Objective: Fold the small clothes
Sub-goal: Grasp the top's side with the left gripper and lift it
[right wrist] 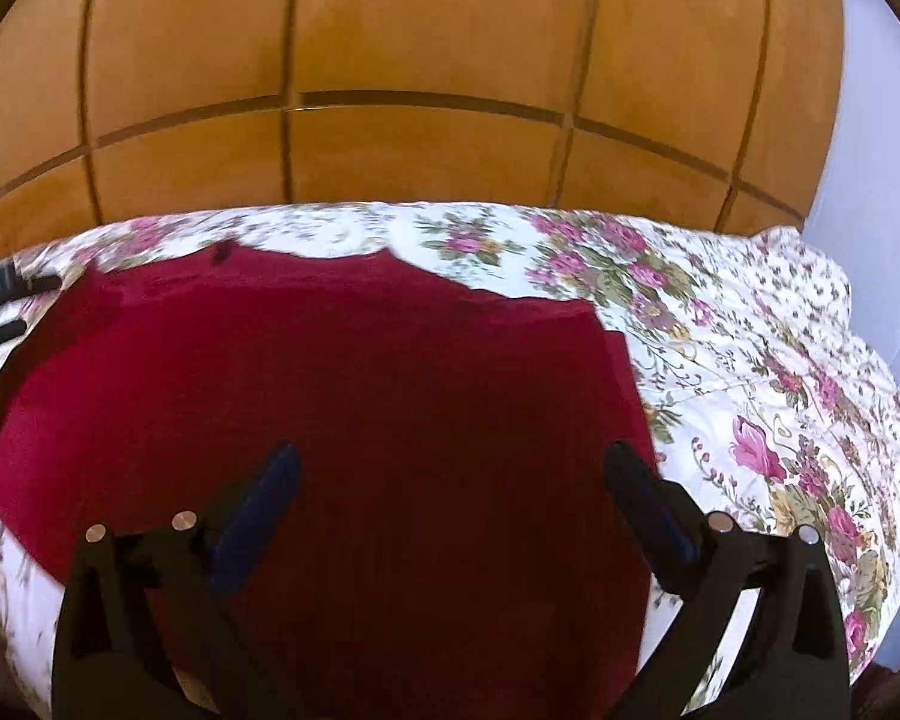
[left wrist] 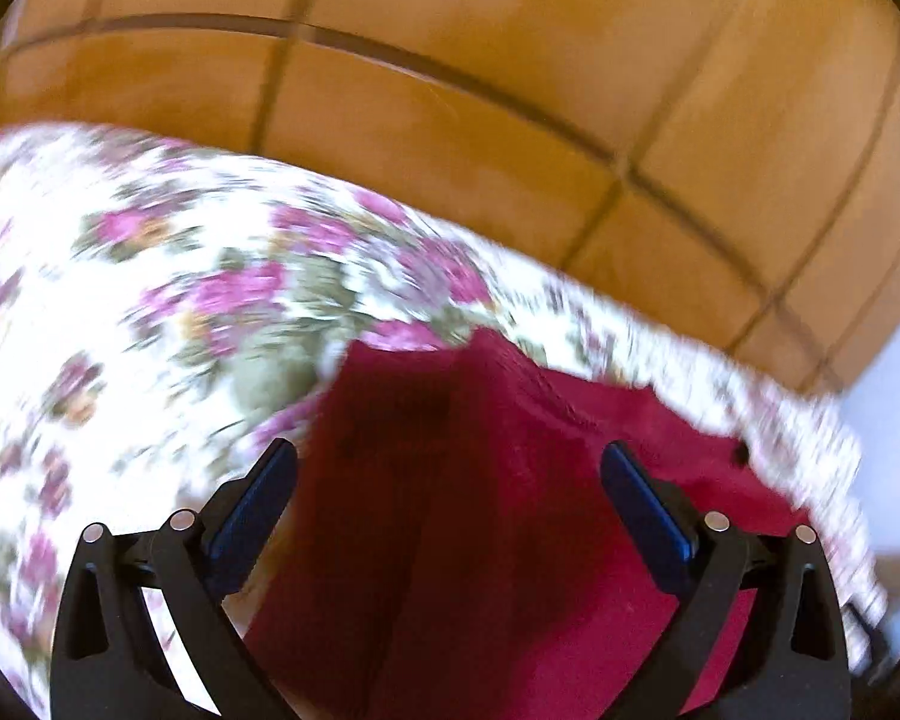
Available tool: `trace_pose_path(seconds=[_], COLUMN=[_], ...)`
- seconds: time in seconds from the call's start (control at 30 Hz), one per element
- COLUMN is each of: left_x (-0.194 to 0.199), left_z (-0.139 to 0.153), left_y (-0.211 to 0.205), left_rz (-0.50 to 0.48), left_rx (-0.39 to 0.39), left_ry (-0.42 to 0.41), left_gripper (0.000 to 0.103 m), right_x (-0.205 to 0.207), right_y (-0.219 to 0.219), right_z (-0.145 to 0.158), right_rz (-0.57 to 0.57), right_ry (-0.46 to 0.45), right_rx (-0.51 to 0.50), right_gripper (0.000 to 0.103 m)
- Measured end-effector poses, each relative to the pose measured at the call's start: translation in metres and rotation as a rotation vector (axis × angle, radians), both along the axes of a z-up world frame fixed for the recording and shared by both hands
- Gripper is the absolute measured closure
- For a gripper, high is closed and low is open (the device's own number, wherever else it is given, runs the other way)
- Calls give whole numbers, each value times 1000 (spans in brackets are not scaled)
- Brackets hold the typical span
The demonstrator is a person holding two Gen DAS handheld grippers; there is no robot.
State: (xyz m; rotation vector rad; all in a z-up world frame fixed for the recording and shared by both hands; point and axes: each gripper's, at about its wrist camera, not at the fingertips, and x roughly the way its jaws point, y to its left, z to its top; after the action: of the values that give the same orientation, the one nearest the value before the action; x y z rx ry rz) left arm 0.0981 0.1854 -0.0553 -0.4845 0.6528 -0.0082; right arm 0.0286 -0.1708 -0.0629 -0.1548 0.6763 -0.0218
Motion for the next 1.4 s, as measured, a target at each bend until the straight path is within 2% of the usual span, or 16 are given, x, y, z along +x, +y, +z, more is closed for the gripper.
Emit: trace_pose_path(seconds=[0.1,0.23,0.37,0.47,0.5,0.53,0.67,0.73,0.87,1.03,1.13,1.2,1.23,1.3,1.4], left_x=[-19,-40,-51,-49,-46,-43,-37,-33,-28,-23,-24,-27,-27,-29,-26], left_z=[-3,-13,-27,-31,-32,-32,-33,-33,-35,-36,-34,-35,-36,-37,-39], left_y=[10,15,21,17,15,12,5,5,9,7,7,6,7,6,6], left_rz=[6,-57,-85,-100,-108,-117,-135,-143,-147,-99,-66,-72,-81,-117,-159], left_rx=[-31,-26,-73,-53,-45,-32,-6,-27,-119,-145,-159,-152,-147,-157,-212], left_ry=[10,40,84,104,112,126,146,149,144,167,183,192,195,197,209], left_gripper=[3,3,3,3,3,3,3,3,3,5,18,36,39,53,62], right_x=[-11,-21,-17,-4,-3,-6,-4,-4,-5,-6,-5,-5,-5,-5,-5], right_y=[15,27,37,46,47,47,46,47,45,45,44,44,44,43,44], right_z=[2,4,-9,-37,-45,-47,-47,-49,-48,-47,-46,-46,-46,-46,-46], right_rz=[30,52,60,75,77,87,99,99,98,100,102,101,101,101,100], right_ry=[-37,-70,-19,94,87,41,46,35,30,33,39,40,40,40,40], right_rx=[-22,2,-15,-65,-73,-71,-70,-68,-66,-68,-66,-63,-64,-63,-63], right_gripper=[2,2,2,2,2,2,2,2,2,2,2,2,2,2,2])
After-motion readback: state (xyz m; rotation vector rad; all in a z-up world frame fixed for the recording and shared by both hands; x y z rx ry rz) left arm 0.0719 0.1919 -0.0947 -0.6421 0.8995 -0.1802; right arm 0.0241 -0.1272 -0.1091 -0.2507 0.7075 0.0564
